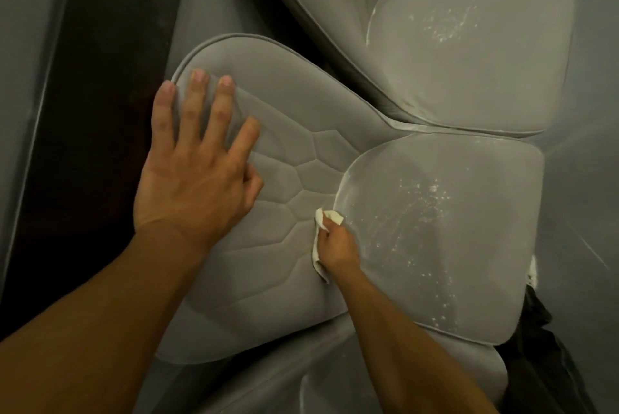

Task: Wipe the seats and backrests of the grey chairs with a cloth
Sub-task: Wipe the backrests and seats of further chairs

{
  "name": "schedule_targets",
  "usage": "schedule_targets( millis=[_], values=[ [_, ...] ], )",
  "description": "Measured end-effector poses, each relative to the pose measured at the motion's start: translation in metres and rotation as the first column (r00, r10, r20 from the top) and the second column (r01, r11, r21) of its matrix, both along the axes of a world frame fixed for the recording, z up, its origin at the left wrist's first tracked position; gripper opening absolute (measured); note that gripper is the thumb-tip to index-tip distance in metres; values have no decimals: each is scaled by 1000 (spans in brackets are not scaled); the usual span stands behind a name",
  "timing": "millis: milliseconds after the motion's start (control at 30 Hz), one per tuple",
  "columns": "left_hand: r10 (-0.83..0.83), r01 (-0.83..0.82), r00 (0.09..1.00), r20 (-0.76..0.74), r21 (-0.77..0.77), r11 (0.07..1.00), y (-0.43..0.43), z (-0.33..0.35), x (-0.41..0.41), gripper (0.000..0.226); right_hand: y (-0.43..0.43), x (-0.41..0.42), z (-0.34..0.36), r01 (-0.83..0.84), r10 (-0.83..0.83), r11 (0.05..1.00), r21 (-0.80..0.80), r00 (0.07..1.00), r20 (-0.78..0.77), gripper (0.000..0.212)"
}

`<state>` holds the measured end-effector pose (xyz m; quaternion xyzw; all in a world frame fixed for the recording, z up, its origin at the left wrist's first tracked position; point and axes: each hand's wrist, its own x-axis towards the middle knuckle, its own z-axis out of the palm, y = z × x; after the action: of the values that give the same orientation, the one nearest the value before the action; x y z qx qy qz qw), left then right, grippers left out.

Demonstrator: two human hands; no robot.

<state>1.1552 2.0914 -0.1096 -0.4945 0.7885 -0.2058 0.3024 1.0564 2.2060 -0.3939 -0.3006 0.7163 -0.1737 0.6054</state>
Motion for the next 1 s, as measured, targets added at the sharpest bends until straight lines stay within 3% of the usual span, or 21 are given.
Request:
schedule_targets(
  millis=[200,333,500,833,933,1000],
  values=[
    [-21,21,1000,10,-3,1000,0,0,1,66,-22,-15,-23,-258,277,946,195,958,-72,39],
    [-18,18,999,32,-3,1000,-1,-1,0,67,-22,-15,-20,-306,313,943,130,949,-44,42],
    [-1,1,999,43,-6,1000,-1,2,-2,70,5,-29,4,-225,227,973,-52,974,26,40],
    [-13,14,998,62,-9,1000,0,1,-2,69,-66,-7,-29,150,-151,978,148,989,-5,34],
    [-18,19,997,74,-7,1000,-1,2,-3,69,-61,-10,-5,175,-179,981,88,983,38,34],
    [-16,16,996,85,2,1000,-2,2,-3,69,-46,-13,24,107,-106,994,-10,992,71,38]
  ],
)
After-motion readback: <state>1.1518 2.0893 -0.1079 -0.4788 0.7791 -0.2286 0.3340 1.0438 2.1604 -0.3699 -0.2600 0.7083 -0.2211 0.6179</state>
